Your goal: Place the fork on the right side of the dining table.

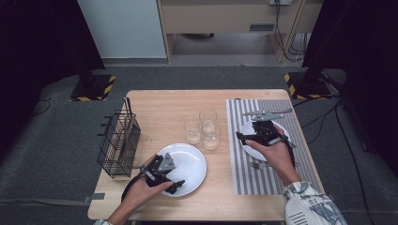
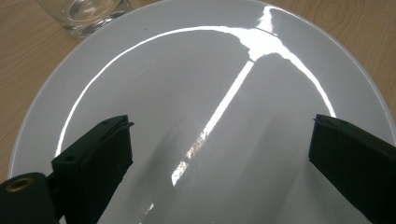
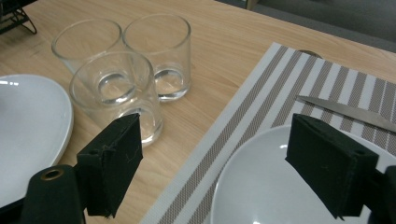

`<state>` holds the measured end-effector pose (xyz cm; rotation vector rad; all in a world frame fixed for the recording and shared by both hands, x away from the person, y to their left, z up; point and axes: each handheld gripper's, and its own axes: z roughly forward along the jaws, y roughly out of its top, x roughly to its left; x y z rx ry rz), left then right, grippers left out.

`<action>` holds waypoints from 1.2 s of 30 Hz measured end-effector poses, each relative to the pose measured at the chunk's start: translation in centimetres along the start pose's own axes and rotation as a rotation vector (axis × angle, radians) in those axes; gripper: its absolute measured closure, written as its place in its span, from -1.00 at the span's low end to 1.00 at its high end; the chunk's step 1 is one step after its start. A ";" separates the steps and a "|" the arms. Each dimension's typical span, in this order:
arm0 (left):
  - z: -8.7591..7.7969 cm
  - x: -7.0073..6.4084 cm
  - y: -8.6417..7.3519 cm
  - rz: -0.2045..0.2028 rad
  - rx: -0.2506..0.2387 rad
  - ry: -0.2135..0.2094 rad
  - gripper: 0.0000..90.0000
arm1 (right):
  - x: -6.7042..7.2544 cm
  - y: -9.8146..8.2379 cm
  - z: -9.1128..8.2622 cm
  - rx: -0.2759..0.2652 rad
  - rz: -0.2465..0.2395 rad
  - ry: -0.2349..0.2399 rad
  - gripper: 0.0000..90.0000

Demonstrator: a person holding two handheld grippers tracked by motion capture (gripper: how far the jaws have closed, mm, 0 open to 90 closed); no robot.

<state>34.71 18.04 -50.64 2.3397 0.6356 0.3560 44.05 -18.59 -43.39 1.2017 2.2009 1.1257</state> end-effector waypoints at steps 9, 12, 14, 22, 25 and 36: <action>0.0 0.1 -0.1 -0.010 -0.007 0.002 -0.89 | 0.8 1.5 2.6 0.007 0.007 0.003 -0.47; 0.0 0.2 -0.2 -0.016 -0.012 0.005 -0.89 | 1.3 2.0 3.3 -0.009 0.015 0.009 -0.45; -0.1 0.2 -0.2 -0.014 -0.013 0.005 -0.89 | 1.8 2.1 3.8 -0.009 0.008 0.018 -0.47; -0.1 0.2 -0.2 -0.016 -0.015 0.007 -0.89 | 3.7 2.3 5.1 -0.008 -0.005 0.067 -0.66; -0.1 0.2 -0.2 -0.015 -0.013 0.007 -0.89 | 4.4 2.4 5.5 -0.013 -0.005 0.081 -0.71; -0.1 0.3 -0.2 -0.014 -0.013 0.010 -0.89 | 6.0 2.2 7.4 -0.002 -0.011 0.109 -0.82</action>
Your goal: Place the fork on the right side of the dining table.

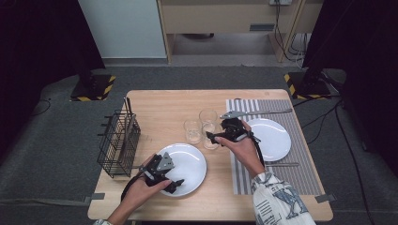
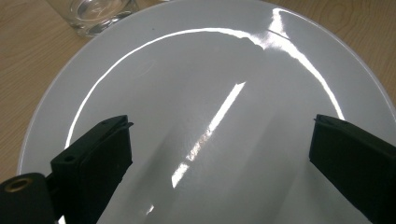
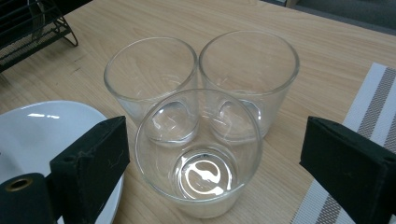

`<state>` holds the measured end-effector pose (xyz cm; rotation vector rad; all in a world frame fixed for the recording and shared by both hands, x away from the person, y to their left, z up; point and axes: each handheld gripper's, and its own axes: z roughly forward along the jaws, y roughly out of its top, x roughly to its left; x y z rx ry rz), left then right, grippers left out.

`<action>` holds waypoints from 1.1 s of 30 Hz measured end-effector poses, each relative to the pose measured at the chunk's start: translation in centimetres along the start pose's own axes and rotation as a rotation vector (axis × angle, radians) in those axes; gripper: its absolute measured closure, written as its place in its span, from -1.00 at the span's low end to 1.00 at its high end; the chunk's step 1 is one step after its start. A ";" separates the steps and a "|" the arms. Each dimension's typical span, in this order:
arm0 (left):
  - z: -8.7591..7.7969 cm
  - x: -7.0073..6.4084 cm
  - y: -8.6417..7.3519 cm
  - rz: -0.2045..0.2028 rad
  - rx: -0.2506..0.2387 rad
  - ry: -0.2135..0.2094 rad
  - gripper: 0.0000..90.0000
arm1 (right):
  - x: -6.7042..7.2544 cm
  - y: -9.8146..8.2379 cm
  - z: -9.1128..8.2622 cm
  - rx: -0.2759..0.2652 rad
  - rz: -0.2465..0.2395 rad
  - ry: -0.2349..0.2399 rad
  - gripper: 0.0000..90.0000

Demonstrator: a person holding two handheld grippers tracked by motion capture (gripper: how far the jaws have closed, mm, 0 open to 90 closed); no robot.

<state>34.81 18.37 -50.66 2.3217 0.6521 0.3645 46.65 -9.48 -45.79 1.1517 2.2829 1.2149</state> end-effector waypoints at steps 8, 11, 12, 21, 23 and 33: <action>-0.1 0.0 0.0 0.005 0.003 -0.001 -0.89 | 0.8 -0.4 1.3 0.015 0.005 -0.010 -0.85; -0.1 0.1 0.0 0.004 0.001 0.000 -0.89 | 0.9 -0.4 1.6 0.021 0.002 -0.009 -0.85; -0.1 0.1 0.0 0.004 0.001 0.000 -0.89 | 0.9 -0.5 1.7 0.023 -0.005 -0.011 -0.85; -0.1 0.1 -0.1 0.004 0.004 0.002 -0.89 | 1.0 -0.7 2.3 0.041 0.004 -0.016 -0.83; -0.1 0.1 -0.1 0.005 0.005 0.002 -0.89 | 1.0 -0.8 2.6 0.045 0.006 -0.018 -0.83; -0.1 0.1 -0.1 0.006 0.004 0.001 -0.89 | 1.1 -1.1 3.3 0.063 0.014 -0.024 -0.80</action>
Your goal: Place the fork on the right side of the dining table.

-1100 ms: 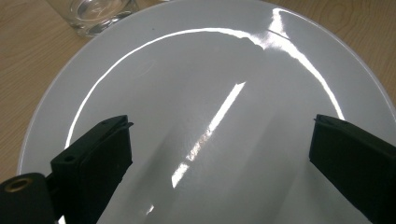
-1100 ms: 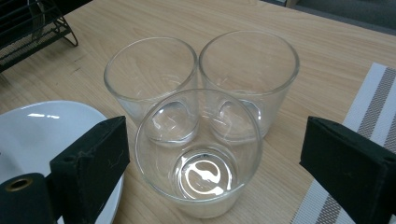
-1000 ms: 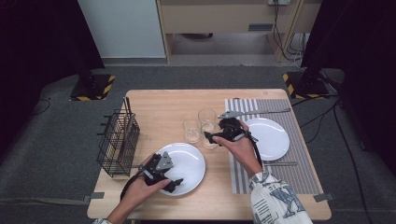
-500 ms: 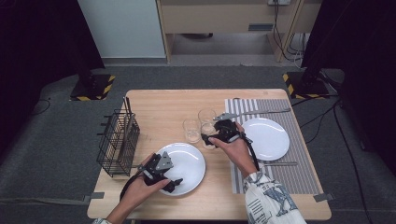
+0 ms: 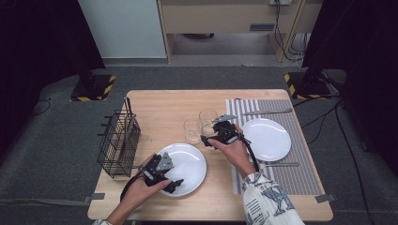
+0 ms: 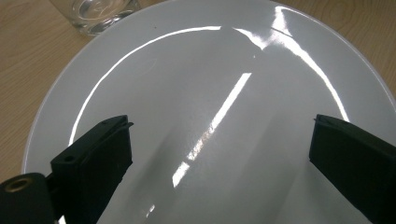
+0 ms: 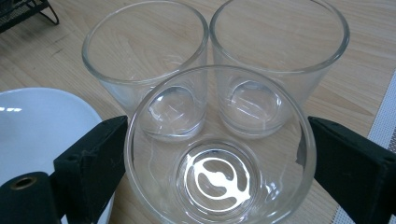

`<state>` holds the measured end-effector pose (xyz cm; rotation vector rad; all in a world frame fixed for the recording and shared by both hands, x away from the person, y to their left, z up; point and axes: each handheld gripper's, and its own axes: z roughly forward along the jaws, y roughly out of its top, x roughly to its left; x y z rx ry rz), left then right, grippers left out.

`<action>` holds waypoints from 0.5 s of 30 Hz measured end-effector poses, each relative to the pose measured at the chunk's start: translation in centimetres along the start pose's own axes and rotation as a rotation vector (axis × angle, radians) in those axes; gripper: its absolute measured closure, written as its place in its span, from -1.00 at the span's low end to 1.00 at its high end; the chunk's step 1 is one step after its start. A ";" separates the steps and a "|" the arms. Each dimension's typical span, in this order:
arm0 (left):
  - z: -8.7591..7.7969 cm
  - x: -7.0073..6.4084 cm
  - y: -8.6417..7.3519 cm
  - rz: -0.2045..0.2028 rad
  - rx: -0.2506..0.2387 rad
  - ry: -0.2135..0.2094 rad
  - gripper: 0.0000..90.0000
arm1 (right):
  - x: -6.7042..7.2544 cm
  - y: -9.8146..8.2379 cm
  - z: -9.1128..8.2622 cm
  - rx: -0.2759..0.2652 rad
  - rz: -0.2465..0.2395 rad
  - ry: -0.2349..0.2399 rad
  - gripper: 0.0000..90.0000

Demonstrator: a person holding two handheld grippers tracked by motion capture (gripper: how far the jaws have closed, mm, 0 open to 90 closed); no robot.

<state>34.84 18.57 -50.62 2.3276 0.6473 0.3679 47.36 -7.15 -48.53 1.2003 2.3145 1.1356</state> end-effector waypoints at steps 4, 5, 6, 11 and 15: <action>0.0 0.0 0.0 0.000 0.000 0.000 -0.89 | 0.0 -0.2 0.2 0.001 0.008 -0.011 -0.77; 0.0 0.0 0.0 0.002 0.002 0.001 -0.89 | 0.0 -0.2 0.3 0.002 0.011 -0.015 -0.77; 0.0 0.0 0.0 0.002 0.003 0.001 -0.89 | 0.0 -0.3 0.3 0.004 0.010 -0.015 -0.76; 0.0 0.0 0.0 0.002 0.002 0.000 -0.89 | 0.0 -0.5 0.6 0.005 0.014 -0.024 -0.77; 0.0 0.0 0.0 0.002 0.003 0.001 -0.89 | 0.0 -0.5 0.7 0.003 0.011 -0.026 -0.77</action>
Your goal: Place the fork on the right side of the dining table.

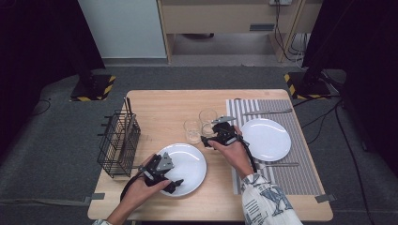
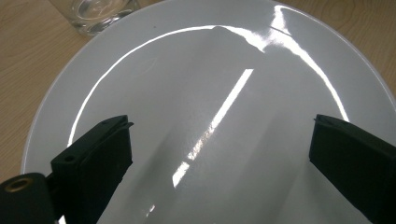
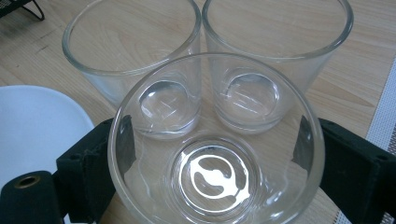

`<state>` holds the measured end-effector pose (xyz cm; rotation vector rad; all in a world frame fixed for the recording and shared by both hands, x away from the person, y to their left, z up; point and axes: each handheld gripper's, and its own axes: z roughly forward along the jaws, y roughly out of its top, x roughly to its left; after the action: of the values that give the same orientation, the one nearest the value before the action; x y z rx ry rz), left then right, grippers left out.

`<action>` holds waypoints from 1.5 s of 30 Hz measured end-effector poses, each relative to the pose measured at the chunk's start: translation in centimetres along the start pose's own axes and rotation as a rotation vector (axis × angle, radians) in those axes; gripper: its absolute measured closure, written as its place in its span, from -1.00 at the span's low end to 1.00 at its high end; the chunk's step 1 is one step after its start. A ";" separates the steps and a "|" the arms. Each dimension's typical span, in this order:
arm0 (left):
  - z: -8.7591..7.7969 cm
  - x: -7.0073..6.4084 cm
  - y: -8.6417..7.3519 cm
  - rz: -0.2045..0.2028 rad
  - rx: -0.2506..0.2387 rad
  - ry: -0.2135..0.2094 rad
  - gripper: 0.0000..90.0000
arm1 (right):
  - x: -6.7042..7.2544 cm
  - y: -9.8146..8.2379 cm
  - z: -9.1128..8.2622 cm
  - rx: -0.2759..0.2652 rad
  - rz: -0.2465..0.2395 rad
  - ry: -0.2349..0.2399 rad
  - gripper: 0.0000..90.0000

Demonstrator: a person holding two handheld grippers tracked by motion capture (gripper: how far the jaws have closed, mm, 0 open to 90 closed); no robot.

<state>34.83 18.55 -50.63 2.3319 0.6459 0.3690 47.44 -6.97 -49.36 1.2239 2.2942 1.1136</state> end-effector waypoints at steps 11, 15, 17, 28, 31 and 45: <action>0.0 0.0 0.0 -0.001 -0.001 0.000 -0.89 | 0.2 -0.1 0.4 0.007 0.007 -0.014 -0.75; 0.0 0.0 0.0 -0.002 -0.002 0.000 -0.89 | 0.3 -0.2 0.6 0.008 0.004 -0.018 -0.74; -0.1 0.0 0.0 -0.003 -0.003 0.001 -0.89 | 0.3 -0.2 0.7 0.006 0.004 -0.019 -0.74; 0.0 0.0 0.0 -0.002 -0.002 0.000 -0.89 | 0.5 -0.4 1.0 0.003 0.005 -0.026 -0.66; 0.0 0.0 0.0 -0.002 -0.001 0.000 -0.89 | 0.6 -0.3 0.9 0.002 0.005 -0.031 -0.65; 0.0 0.0 0.0 -0.001 0.000 0.000 -0.89 | 0.8 -0.4 1.1 -0.001 -0.005 -0.040 -0.60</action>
<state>34.79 18.59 -50.61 2.3312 0.6475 0.3689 47.41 -5.94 -50.36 1.2275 2.2660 1.0789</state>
